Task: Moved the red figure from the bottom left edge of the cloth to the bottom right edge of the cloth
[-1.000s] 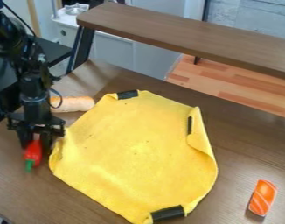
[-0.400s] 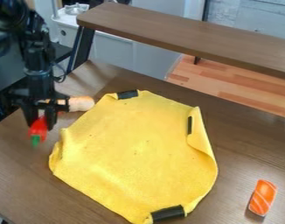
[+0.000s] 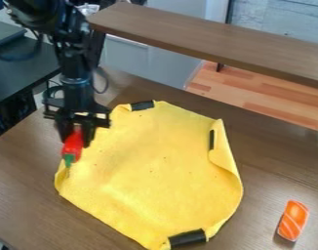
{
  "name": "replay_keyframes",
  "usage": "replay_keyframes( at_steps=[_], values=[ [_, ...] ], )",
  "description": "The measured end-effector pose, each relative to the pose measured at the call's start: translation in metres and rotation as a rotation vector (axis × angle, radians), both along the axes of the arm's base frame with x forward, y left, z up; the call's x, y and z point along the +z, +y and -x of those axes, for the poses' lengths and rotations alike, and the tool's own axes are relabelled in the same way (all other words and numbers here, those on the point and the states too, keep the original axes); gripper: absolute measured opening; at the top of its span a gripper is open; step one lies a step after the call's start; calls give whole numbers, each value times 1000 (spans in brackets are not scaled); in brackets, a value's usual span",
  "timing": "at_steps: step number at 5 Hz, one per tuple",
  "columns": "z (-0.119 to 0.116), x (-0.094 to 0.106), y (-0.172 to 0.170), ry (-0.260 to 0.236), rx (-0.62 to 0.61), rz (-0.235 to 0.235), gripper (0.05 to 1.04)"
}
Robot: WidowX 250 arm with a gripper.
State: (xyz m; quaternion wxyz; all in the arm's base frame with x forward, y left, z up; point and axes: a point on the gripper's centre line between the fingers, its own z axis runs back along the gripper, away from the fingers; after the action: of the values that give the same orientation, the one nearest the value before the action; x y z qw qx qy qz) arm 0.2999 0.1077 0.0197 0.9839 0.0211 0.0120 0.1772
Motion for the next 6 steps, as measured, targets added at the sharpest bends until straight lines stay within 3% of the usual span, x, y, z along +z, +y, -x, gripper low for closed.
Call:
replay_keyframes(
  at_steps=[1,2,4,5,6],
  values=[
    [-1,10,-42,-34,-42,10,439],
    [-6,4,-87,-70,-105,-18,440],
    [-11,-42,-152,-70,-227,-64,440],
    [-16,-57,-161,-80,-251,-84,488],
    [-15,-58,-161,-78,-275,-65,791]
  ],
)
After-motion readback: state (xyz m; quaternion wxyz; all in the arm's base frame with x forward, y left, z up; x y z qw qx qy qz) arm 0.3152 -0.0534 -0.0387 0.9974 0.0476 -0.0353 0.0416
